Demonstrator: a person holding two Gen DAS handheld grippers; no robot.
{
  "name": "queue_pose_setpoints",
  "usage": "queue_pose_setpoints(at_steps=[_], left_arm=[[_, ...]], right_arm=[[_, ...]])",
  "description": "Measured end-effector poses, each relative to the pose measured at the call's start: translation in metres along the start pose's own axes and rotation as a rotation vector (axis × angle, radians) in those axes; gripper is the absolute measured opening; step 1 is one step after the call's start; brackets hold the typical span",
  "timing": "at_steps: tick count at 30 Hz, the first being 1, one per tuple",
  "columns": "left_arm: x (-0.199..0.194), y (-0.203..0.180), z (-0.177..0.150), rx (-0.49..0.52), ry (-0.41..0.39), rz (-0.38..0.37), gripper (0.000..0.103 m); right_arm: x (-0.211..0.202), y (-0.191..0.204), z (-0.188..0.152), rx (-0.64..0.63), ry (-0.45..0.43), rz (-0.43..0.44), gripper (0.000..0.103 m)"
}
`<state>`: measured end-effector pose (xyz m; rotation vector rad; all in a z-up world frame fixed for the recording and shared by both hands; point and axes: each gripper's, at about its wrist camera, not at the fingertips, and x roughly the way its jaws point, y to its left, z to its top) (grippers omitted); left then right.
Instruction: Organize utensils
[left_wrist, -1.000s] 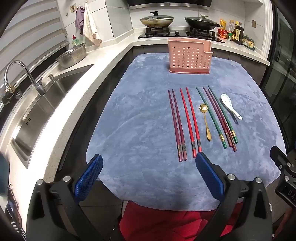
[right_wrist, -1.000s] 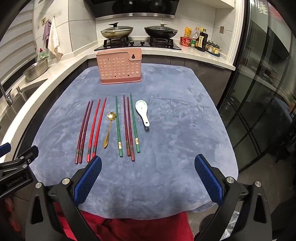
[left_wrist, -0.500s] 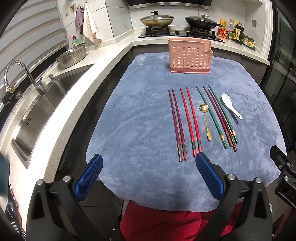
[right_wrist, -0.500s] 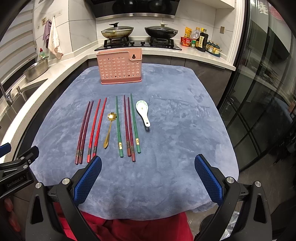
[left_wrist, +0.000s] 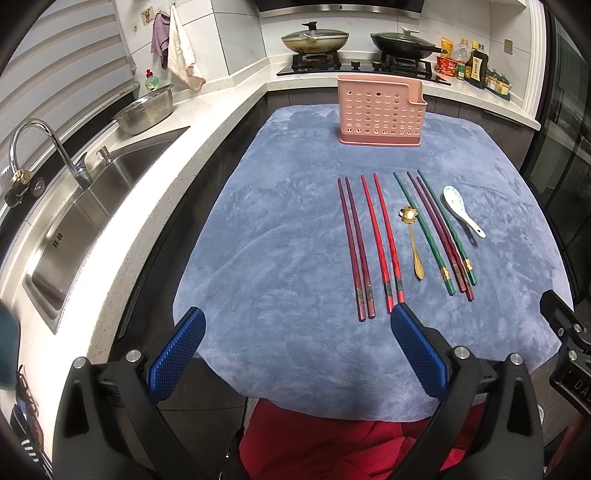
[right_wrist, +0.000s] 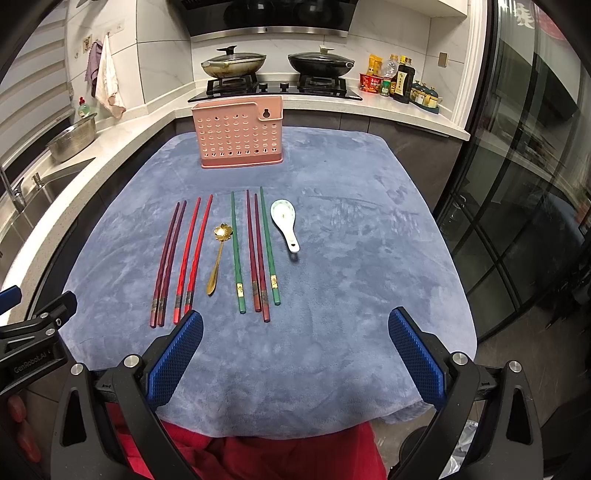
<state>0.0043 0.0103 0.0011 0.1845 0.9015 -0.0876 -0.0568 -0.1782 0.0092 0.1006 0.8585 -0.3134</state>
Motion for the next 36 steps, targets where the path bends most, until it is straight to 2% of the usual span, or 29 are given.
queue_pose_setpoints(at_steps=[36], left_arm=[[0.0003,-0.0003,0.0001,0.0,0.001,0.003,0.096]], right_arm=[[-0.0028,-0.0025,-0.0008,0.001,-0.005,-0.003,0.096]])
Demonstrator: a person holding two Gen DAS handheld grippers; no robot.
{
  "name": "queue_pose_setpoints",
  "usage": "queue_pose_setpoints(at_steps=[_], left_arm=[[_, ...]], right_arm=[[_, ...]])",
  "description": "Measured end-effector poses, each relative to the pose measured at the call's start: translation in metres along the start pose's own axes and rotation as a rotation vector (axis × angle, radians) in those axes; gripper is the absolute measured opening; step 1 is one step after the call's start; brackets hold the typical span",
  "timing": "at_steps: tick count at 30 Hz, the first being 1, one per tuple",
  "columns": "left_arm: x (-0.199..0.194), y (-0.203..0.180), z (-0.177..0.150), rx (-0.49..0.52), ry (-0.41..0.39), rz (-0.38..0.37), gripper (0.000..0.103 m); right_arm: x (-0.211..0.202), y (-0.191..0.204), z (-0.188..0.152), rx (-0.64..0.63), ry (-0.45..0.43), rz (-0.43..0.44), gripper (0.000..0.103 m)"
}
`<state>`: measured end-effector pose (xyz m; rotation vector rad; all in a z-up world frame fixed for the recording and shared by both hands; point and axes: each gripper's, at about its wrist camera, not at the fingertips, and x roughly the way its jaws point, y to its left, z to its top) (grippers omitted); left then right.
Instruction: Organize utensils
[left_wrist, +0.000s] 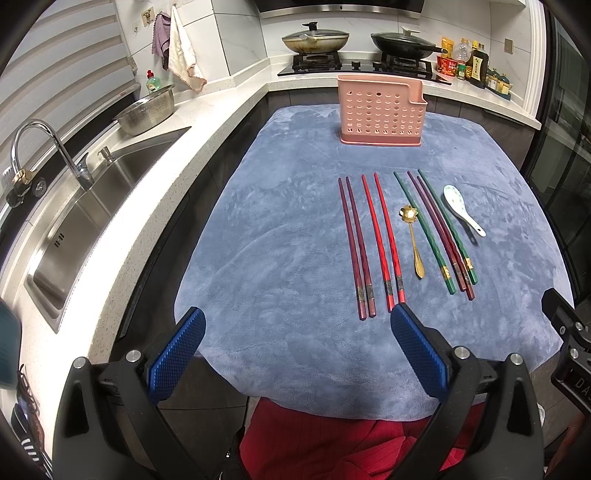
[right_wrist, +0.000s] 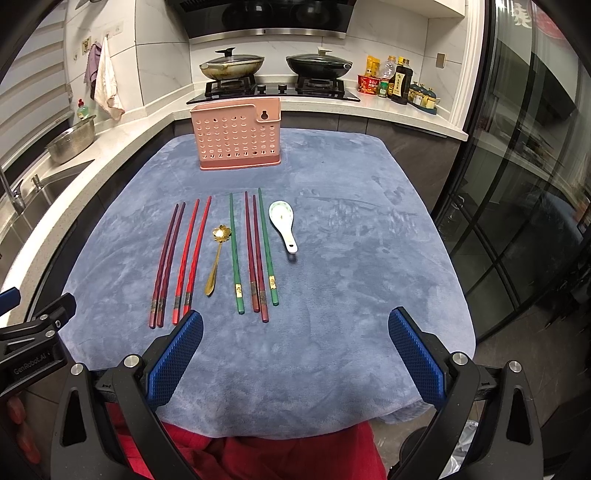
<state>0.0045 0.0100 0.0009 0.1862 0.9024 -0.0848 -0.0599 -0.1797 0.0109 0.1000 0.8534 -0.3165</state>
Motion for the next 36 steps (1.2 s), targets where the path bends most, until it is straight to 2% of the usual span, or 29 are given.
queue_pose_setpoints(at_steps=[23,26,31,36], left_arm=[[0.0,0.007,-0.002,-0.006,0.004,-0.011,0.096],[0.004,0.011,-0.004,-0.021,0.023,-0.029,0.096],[0.025,0.027,-0.006,-0.099,0.097,-0.095,0.096],[0.042,0.016,-0.006,-0.088,0.133,-0.128,0.096]], right_arm=[[0.0,0.0,0.0,0.002,-0.001,0.0,0.096],[0.001,-0.002,0.001,0.007,0.005,-0.002,0.096],[0.008,-0.007,0.001,0.02,0.021,-0.003,0.096],[0.02,-0.006,0.002,0.018,0.038,-0.003,0.096]])
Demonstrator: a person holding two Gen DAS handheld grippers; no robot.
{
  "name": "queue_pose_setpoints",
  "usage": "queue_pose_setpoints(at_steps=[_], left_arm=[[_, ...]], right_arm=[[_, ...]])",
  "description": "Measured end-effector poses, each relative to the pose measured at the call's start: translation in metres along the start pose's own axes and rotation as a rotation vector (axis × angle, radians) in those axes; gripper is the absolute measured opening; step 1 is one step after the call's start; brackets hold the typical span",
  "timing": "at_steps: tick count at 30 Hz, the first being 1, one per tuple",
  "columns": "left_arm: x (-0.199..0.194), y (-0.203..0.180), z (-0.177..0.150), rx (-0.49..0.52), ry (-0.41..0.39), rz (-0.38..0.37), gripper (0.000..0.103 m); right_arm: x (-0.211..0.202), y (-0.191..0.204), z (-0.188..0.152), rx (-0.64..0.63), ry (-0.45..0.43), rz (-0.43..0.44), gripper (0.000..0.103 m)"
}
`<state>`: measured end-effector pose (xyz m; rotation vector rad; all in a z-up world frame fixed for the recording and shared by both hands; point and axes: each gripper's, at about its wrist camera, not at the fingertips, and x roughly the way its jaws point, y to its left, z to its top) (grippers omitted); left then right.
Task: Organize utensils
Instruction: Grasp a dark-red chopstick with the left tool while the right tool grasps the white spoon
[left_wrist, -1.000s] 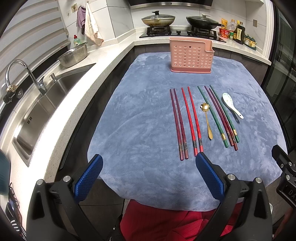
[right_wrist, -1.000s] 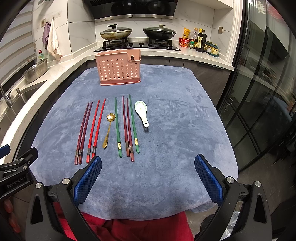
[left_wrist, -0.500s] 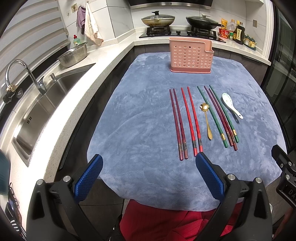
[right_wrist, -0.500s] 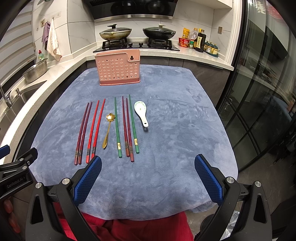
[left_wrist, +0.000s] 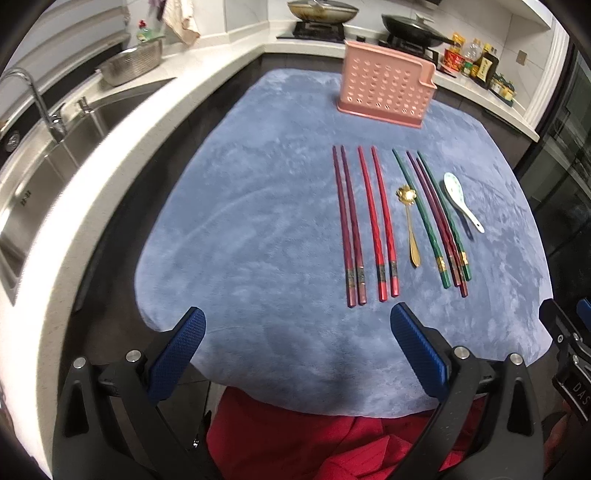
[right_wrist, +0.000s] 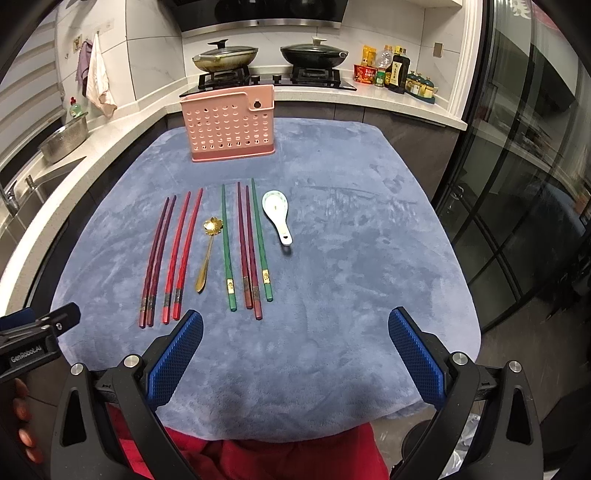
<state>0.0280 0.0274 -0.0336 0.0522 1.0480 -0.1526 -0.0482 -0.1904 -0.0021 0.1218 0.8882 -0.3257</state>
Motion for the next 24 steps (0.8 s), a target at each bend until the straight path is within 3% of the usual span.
queue_pose_setpoints(at_steps=[3,12,16,24], left_arm=[[0.014,-0.006,0.003,0.02,0.014,0.004,0.095],[0.068,-0.008,0.014,0.016,0.095,0.0,0.077],[0.08,-0.013,0.017,0.031,0.105,-0.009,0.076],[0.104,-0.02,0.021,0.044,0.146,-0.016,0.064]], right_arm=[[0.008,0.001,0.0,0.0,0.01,0.001,0.096],[0.036,-0.001,0.004,0.016,0.061,0.006,0.096],[0.045,0.0,0.007,0.017,0.07,0.007,0.096],[0.06,0.003,0.012,0.016,0.093,0.012,0.096]])
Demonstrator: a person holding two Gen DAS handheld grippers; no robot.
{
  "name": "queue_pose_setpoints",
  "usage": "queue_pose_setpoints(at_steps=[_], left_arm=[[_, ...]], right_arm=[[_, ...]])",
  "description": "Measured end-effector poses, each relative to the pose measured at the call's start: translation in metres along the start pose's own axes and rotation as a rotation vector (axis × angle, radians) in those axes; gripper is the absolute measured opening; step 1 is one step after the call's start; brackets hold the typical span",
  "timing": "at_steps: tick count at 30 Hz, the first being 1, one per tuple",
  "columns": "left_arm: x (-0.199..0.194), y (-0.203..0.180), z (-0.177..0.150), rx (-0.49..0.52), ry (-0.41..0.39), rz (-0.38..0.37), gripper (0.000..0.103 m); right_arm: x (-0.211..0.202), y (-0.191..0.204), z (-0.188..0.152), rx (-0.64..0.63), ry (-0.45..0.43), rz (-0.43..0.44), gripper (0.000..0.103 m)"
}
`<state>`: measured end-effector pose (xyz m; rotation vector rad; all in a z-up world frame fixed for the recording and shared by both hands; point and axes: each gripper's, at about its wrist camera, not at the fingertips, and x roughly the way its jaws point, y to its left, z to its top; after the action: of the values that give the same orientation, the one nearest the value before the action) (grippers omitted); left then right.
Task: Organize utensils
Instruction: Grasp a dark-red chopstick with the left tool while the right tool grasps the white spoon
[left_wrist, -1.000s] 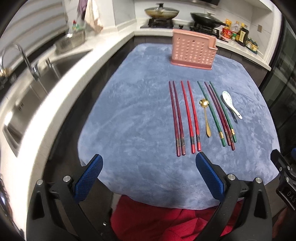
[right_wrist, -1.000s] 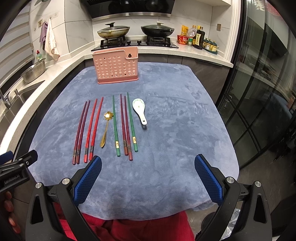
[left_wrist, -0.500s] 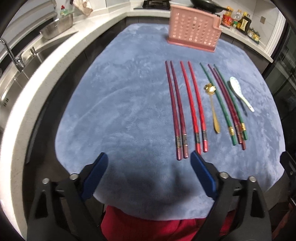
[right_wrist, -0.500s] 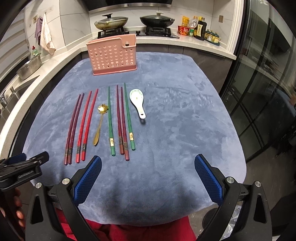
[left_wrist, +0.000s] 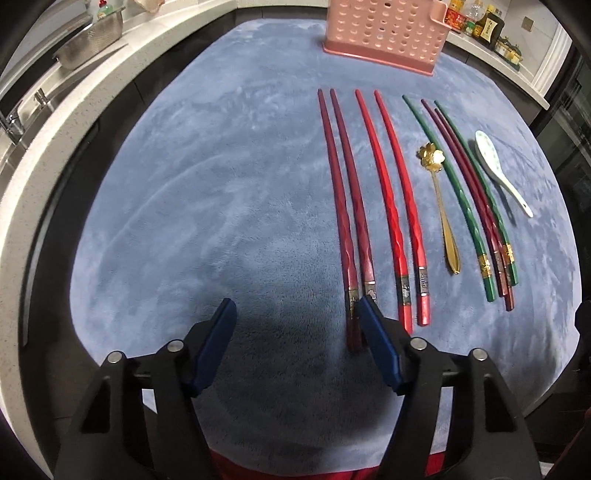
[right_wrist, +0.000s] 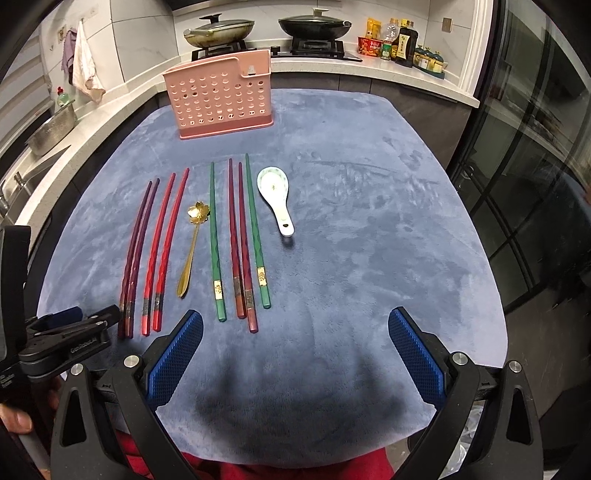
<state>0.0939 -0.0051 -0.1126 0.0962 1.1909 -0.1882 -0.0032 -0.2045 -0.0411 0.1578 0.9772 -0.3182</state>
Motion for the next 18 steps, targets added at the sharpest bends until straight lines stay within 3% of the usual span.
queue_pose_setpoints(at_steps=[9,14,16,18], left_arm=[[0.012,-0.005,0.004,0.017,0.018,-0.011,0.056],[0.013,0.003,0.01,-0.01,-0.003,-0.014,0.021],[0.014,0.006,0.014,-0.018,-0.007,-0.013,0.011],[0.016,0.006,0.016,-0.02,-0.008,-0.015,0.011]], right_arm=[[0.014,0.004,0.008,-0.004,0.014,0.009,0.096],[0.025,0.003,0.021,-0.002,0.003,0.011,0.096],[0.029,0.001,0.029,0.006,-0.008,0.018,0.093],[0.036,-0.001,0.04,0.016,-0.017,0.034,0.089]])
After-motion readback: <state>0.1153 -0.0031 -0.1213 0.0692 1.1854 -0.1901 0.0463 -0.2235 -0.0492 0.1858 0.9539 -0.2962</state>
